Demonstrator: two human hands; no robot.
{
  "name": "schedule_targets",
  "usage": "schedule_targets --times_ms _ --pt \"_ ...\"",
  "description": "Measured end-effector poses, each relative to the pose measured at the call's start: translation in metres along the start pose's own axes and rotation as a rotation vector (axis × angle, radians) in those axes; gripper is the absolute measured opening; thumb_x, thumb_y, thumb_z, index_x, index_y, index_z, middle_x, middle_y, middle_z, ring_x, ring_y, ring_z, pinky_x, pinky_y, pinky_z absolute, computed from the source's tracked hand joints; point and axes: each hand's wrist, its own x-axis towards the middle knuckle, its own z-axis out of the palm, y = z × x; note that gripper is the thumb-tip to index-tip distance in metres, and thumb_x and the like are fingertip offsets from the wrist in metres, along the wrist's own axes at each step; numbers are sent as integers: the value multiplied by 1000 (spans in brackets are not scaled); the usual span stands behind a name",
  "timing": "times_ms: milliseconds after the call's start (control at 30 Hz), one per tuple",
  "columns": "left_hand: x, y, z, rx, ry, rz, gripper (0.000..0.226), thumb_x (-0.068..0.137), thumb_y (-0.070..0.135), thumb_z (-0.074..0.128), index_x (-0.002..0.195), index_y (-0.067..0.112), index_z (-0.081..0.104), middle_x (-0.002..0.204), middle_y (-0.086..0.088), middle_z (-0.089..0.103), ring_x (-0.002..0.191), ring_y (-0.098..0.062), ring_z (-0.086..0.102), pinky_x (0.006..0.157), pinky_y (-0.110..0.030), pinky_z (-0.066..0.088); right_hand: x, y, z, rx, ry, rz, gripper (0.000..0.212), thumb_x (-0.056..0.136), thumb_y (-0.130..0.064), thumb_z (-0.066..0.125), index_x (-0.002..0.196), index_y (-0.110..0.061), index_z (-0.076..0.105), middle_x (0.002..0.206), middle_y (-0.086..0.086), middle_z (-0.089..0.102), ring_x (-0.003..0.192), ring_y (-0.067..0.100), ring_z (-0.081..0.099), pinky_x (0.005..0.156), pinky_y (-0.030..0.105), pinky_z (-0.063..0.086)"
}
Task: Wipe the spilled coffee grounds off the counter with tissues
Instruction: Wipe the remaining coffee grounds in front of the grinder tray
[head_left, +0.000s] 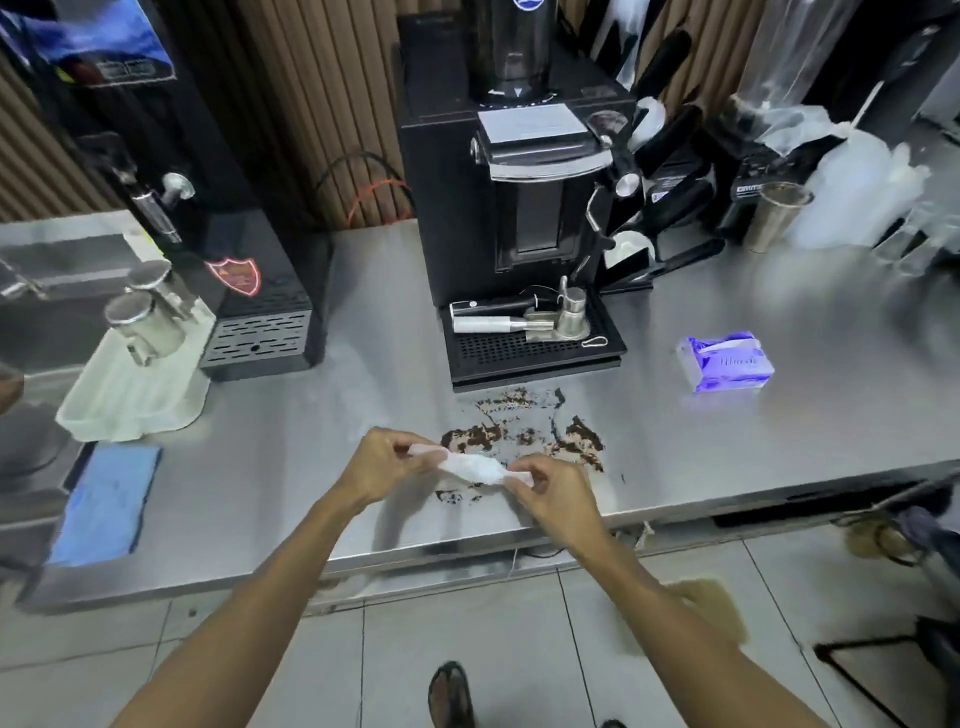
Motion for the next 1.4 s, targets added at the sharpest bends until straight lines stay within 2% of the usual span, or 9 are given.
schedule_targets --times_ms 133,400,500,600,667,733,867,1100,1400 --pt "16 -32 -21 121 -59 80 14 82 13 76 94 17 79 90 6 75 76 -1 64 66 -12 47 -8 -2 45 -104 87 -116 26 83 -5 72 109 -11 73 92 1 71 69 -2 53 64 1 39" --pt "32 -79 -42 266 -157 236 17 81 11 77 86 27 79 90 14 74 60 -12 56 60 -22 45 -24 -6 108 -124 204 -36 22 78 2 75 98 -6 76 92 3 67 67 5 58 65 16 53" --pt "35 -93 -44 465 -139 415 17 79 12 79 89 24 79 94 14 74 83 -6 65 80 -24 51 -34 -7 126 -194 194 -78 18 78 -1 75 95 -6 76 93 4 65 72 10 61 64 24 57" --pt "40 -103 -45 700 -113 663 20 76 14 81 92 26 79 96 14 72 91 -10 57 81 -24 42 -39 -16 133 -254 200 -103 8 84 -7 71 92 -7 74 95 4 60 83 1 51 69 18 51" --pt "40 -101 -49 791 -106 802 13 85 23 71 96 25 78 103 12 70 97 -16 54 82 -25 35 -41 -22 134 -360 232 -139 10 83 -14 74 92 -11 75 96 -1 58 85 6 42 75 10 36" --pt "36 -100 -51 850 -124 887 30 97 37 49 102 24 76 112 8 67 103 -19 51 85 -28 36 -44 -22 137 -452 268 -164 11 85 -22 72 94 -15 75 96 -5 58 85 11 39 76 14 30" --pt "40 -121 -51 804 -197 882 31 98 36 48 107 19 73 120 4 61 106 -21 54 84 -35 48 -49 -21 152 -532 301 -109 10 91 -22 66 95 -19 75 90 -8 60 81 16 42 66 29 37" --pt "54 -99 -24 727 -207 880 27 99 23 49 103 10 72 105 -1 63 95 -19 59 73 -34 55 -41 -16 132 -680 367 6 17 86 -22 71 103 -24 73 79 -11 56 77 17 35 65 28 20" --pt "65 -98 -37 774 -134 907 29 98 20 46 105 6 70 106 -4 64 98 -17 60 77 -26 52 -26 -36 141 -664 443 -38 19 91 -28 63 103 -20 75 76 -9 56 77 14 33 58 29 34"
